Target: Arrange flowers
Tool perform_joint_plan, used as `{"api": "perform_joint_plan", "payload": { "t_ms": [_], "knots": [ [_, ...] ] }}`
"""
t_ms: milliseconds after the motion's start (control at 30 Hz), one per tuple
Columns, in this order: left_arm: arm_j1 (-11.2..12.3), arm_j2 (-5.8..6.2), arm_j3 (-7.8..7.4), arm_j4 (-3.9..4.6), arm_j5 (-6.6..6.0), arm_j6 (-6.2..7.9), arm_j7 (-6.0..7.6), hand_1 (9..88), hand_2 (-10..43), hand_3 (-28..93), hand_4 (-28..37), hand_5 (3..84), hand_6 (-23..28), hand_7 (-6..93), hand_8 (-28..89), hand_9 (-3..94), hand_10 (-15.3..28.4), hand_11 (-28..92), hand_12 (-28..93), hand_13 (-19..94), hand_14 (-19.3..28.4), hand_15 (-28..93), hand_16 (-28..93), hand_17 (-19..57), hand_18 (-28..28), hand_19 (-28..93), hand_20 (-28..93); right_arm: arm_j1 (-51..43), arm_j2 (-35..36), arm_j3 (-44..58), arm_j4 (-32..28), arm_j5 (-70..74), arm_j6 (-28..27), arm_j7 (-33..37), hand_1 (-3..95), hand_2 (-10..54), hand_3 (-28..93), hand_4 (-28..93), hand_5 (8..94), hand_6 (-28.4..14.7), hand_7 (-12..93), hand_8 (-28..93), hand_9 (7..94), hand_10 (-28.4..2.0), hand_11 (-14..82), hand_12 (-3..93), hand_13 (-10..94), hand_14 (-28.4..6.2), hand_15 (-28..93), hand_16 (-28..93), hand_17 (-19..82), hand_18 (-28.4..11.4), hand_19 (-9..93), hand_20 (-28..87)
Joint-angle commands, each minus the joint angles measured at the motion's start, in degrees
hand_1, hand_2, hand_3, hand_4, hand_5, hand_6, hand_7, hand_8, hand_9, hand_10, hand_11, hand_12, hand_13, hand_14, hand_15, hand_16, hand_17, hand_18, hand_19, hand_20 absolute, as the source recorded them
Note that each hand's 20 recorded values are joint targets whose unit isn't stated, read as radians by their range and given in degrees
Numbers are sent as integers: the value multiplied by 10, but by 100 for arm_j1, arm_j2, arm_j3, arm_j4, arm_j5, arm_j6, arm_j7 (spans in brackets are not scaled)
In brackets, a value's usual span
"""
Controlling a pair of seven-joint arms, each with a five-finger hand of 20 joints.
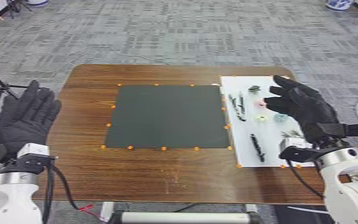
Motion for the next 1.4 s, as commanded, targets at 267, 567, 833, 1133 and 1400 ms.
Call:
{"api": "perform_joint_plan", "payload": {
  "t_ms": [267,567,833,1133,1400],
  "knots": [
    [7,6,26,-16,-3,-38,-24,249,161,660,-283,357,68,45,-86,276,124,129,36,191,90,113,-61,-49,86,307,32,30,56,-1,-16,-28,87,-22,220,-95,689,-283,388,-72,88,-90,392,-171,47,156,365,-148,223,215,102,-197,420,135],
    [21,-14,11,-32,-2,17,-37,251,161,659,-283,358,68,47,-85,280,125,131,38,195,98,122,-58,-49,86,307,33,-164,402,-633,-30,-1816,1834,-855,232,-95,699,-283,483,-58,201,-130,481,-145,272,231,428,-118,403,224,126,-193,443,141],
    [28,-36,8,-34,-2,10,-53,251,161,659,-283,376,80,57,-80,304,141,157,65,220,133,167,-43,-55,93,320,35,-319,634,-845,-119,-4903,1937,-554,241,-95,674,-283,430,-45,519,-207,411,-159,649,481,414,-151,739,350,168,-197,647,281],
    [46,-40,3,-36,-11,19,-61,251,162,660,-283,384,82,61,-78,311,146,163,75,230,143,194,-42,-59,98,326,36,-563,798,-1000,-316,-7625,1398,72,213,-95,639,-283,374,-73,588,-258,351,-193,686,594,346,-203,772,560,133,-219,693,437],
    [43,-19,28,-28,-43,49,-70,250,162,660,-283,387,84,63,-77,315,150,168,80,233,147,208,-42,-63,104,330,40,-545,1234,-1537,-243,-8798,997,853,207,-95,673,-283,383,-101,528,-224,342,-235,659,594,314,-250,783,587,107,-252,676,465]
  ]
}}
